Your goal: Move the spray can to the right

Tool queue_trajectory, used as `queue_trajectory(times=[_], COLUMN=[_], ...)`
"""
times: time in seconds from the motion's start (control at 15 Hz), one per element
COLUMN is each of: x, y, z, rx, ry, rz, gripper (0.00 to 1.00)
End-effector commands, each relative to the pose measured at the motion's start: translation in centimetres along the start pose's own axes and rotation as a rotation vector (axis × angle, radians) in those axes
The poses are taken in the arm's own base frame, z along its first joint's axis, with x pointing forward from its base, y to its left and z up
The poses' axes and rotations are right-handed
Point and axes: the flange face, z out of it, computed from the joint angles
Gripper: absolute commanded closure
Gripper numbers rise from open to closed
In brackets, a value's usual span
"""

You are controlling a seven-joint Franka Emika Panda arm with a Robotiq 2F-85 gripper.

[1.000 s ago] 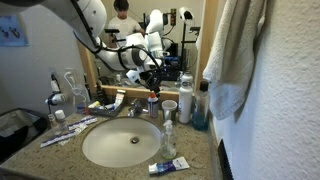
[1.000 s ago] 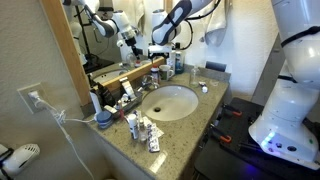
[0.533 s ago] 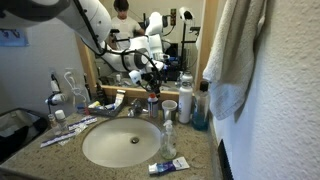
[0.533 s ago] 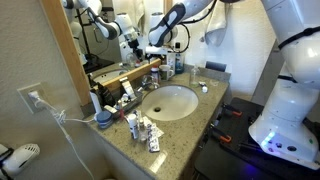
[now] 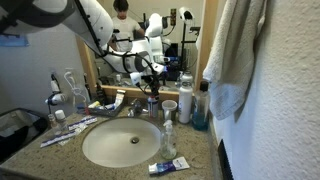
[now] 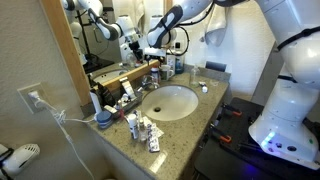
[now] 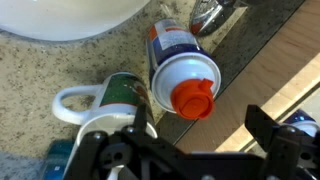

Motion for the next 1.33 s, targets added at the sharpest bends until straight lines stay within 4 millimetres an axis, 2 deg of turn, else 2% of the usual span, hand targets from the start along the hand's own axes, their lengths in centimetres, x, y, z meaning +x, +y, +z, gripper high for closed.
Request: queue_trajectory(times=[0.0, 0.6, 1.27], x=[0.2, -0.3, -0.6], y=[-0.6, -1.3, -1.7], z=[-0.2, -1.0, 0.3], rx=[-0.014, -0.092, -0.089], ry=[-0.021, -0.094, -0.082], rz=[0.054, 0.051, 0.041], gripper=[0.0, 0.0, 0.0])
